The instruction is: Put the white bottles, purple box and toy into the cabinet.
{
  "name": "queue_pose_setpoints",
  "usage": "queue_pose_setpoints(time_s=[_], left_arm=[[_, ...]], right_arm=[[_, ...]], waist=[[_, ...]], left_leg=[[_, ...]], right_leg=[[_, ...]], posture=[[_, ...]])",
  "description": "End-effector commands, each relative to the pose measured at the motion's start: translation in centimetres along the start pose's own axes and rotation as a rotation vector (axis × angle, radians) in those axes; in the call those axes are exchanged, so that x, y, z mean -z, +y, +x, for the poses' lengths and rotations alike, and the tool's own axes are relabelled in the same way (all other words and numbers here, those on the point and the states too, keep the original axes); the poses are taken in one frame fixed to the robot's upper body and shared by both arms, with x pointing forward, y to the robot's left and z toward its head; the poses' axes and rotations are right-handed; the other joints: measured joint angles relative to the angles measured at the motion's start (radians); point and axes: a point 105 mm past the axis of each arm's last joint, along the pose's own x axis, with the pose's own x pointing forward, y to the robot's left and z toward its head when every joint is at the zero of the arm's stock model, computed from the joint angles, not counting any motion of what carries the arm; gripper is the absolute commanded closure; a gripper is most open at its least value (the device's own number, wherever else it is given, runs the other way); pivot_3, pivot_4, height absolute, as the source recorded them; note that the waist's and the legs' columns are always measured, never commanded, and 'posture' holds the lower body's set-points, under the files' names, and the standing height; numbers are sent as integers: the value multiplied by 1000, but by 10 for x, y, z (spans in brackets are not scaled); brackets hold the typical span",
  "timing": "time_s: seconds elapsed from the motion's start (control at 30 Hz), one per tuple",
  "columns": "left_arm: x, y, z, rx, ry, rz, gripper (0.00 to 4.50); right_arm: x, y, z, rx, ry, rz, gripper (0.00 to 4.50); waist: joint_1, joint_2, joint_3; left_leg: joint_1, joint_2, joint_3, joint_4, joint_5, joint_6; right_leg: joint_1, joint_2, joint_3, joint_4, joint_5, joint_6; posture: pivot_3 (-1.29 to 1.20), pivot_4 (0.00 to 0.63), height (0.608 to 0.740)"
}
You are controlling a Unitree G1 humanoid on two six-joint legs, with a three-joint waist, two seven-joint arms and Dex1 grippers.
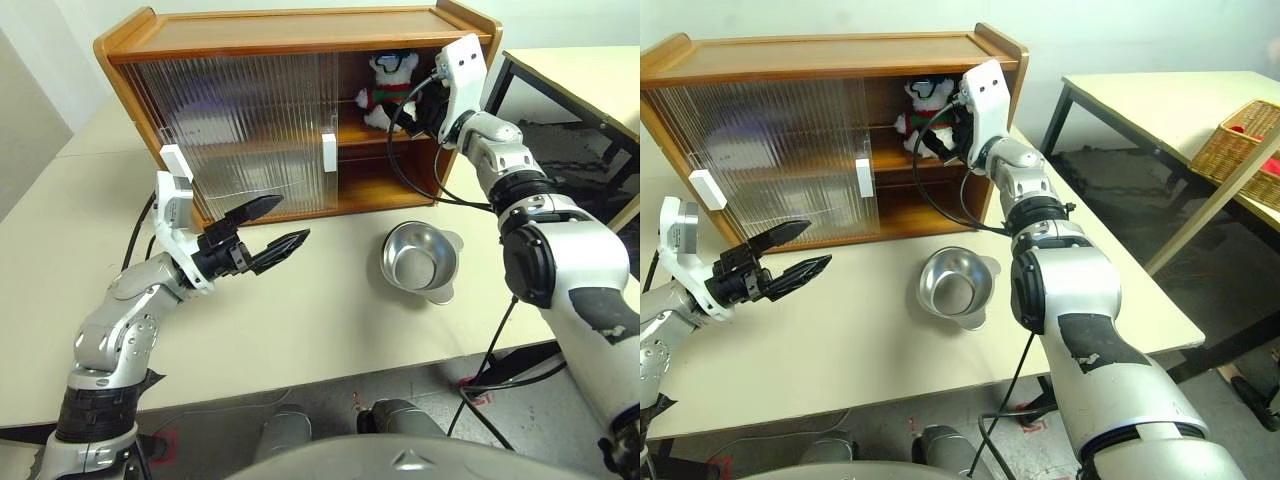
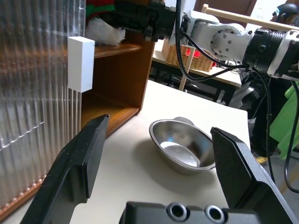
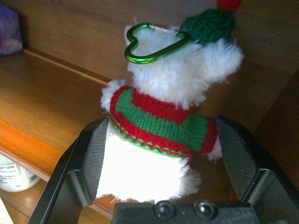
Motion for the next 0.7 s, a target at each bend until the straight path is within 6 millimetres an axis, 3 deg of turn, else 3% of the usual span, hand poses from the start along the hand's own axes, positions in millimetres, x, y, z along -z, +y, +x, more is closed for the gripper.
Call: queue_pose_setpoints(time_s=[0.03, 0.33, 0.7], left_arm=[[5, -1, 1, 11, 12, -1, 0], [11, -3, 0, 26, 23, 1, 0], [14, -3, -3, 33, 35, -2, 0]], right_arm=[[-11, -3, -1, -9, -44, 7, 35], [-18, -5, -4, -42, -88, 124, 35], [-8, -8, -31, -118, -108, 104, 35]], waist=[[0, 0, 0], [0, 0, 0], [-4, 0, 0]], left_leg=[[0, 0, 0, 0, 0, 0], [0, 0, 1, 0, 1, 1], [1, -1, 3, 3, 1, 2]], right_leg=[[0, 0, 0, 0, 0, 0], [0, 0, 0, 0, 0, 1], [2, 0, -1, 1, 1, 1]], posture=[[31, 0, 740], [26, 0, 740], [6, 0, 740]])
